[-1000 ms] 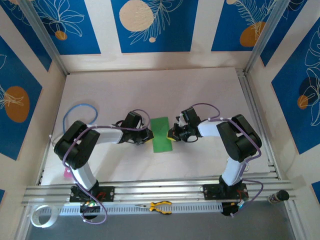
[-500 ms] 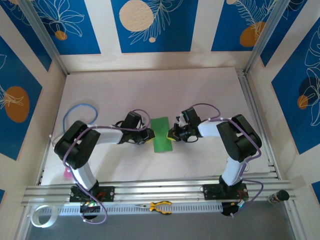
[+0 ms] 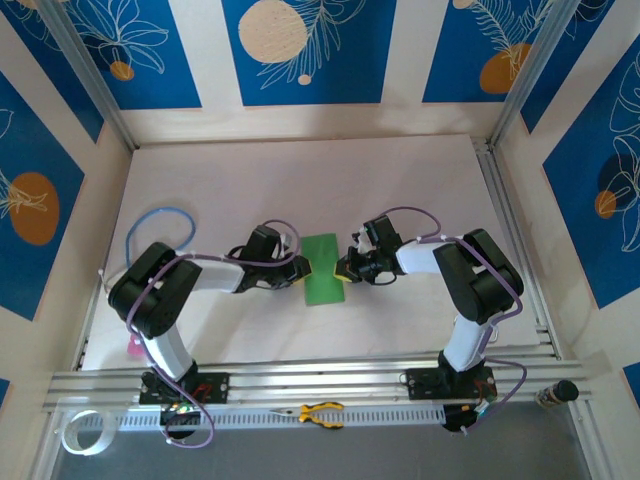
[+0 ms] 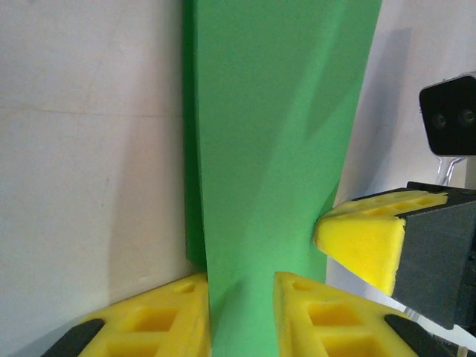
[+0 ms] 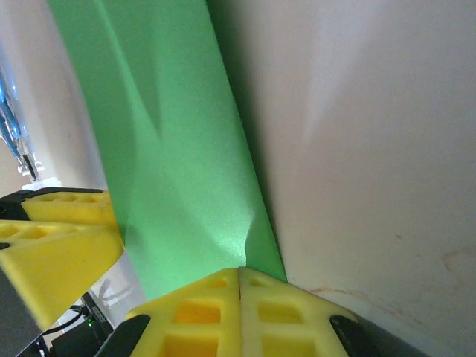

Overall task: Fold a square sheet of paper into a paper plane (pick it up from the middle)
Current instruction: Third fold the triangle at the center of the table.

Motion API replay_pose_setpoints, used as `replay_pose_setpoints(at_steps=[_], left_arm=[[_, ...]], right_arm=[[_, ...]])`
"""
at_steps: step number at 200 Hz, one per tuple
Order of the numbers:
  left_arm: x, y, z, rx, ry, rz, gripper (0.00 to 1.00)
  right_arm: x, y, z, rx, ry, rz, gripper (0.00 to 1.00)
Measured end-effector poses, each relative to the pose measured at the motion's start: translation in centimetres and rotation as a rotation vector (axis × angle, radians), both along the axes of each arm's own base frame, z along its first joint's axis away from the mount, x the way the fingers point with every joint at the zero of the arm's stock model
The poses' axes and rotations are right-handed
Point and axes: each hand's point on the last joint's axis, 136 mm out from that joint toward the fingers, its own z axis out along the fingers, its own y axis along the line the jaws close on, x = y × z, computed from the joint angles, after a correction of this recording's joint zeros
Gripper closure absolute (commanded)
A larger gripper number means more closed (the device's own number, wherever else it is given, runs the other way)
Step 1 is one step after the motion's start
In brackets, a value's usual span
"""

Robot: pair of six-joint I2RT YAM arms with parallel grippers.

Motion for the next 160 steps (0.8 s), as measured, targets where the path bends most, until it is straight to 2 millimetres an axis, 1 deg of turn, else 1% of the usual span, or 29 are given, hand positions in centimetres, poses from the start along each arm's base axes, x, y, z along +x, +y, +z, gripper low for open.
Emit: replay_pose_setpoints(at_steps=[28, 51, 83, 100, 107, 133, 148, 160], left_arm=[[0.0, 0.0, 0.1, -0.012, -0.007, 0.003, 0.70], [0.1, 0.0, 0.2, -0.022, -0.005, 0.012, 0.74], [0.2, -0.1, 0.3, -0.025, -0.007, 0.014, 0.84], [0.1, 0.0, 0.2, -0.024, 0.000, 0.017, 0.93], [0.1, 0.0, 0.1, -0.021, 0.003, 0.016, 0.95], [-0.3, 0.2, -0.2, -0.008, 0.022, 0.013, 0.96], [-0.5, 0.4, -0.4, 0.000, 0.039, 0.016, 0.96], [-0.7, 0.5, -0.3, 0.004, 0.050, 0.018, 0.97]], right_arm=[[0.0, 0.0, 0.0, 0.000, 0.000, 0.000, 0.96], [0.0, 0.0, 0.0, 0.000, 0.000, -0.001, 0.96], [0.0, 0.0, 0.0, 0.001, 0.000, -0.002, 0.95], [0.0, 0.0, 0.0, 0.009, -0.002, -0.001, 0.93], [0.0, 0.0, 0.0, 0.011, -0.003, -0.001, 0.92], [-0.2, -0.1, 0.3, 0.017, -0.017, -0.001, 0.82], [-0.8, -0.3, 0.7, 0.007, -0.034, 0.010, 0.74], [-1.2, -0.5, 1.4, -0.004, -0.062, 0.022, 0.66]])
